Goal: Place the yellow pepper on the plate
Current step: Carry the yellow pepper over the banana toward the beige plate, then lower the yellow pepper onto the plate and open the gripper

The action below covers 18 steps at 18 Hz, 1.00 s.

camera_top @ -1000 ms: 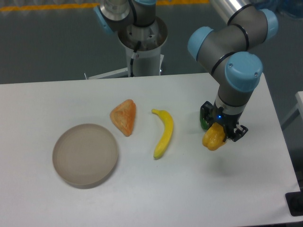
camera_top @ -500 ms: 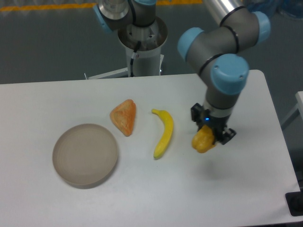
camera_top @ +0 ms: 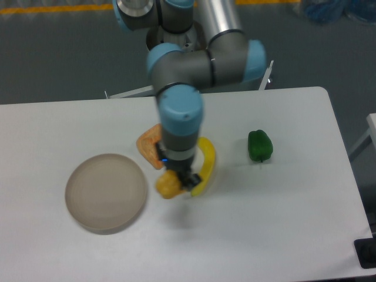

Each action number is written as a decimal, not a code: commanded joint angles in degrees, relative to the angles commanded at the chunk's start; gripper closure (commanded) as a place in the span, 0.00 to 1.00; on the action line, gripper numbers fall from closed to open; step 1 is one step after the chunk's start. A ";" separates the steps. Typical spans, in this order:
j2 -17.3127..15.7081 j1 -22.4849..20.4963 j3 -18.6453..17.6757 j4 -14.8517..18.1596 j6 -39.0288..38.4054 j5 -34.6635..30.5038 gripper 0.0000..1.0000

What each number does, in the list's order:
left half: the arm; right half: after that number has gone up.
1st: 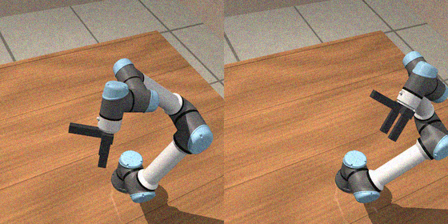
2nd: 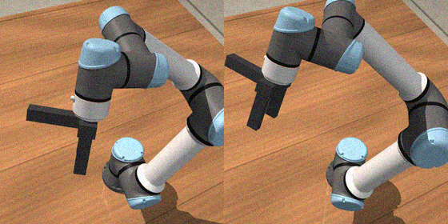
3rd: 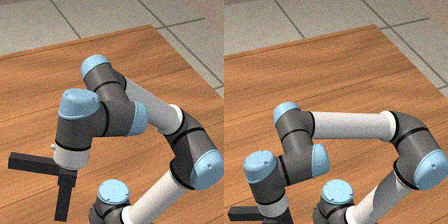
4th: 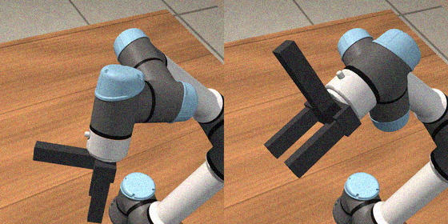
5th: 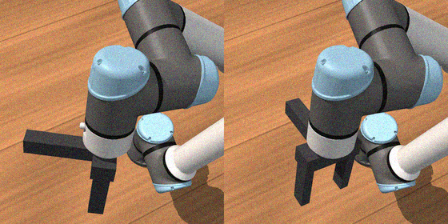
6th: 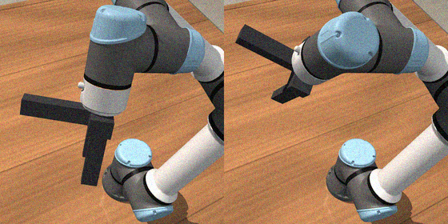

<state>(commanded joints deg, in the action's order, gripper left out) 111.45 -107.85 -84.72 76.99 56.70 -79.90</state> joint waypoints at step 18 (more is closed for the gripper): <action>4.22 8.71 -3.61 -7.38 -6.69 -0.61 0.00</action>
<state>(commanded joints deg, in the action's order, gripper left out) 115.67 -99.14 -88.33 69.61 50.01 -80.51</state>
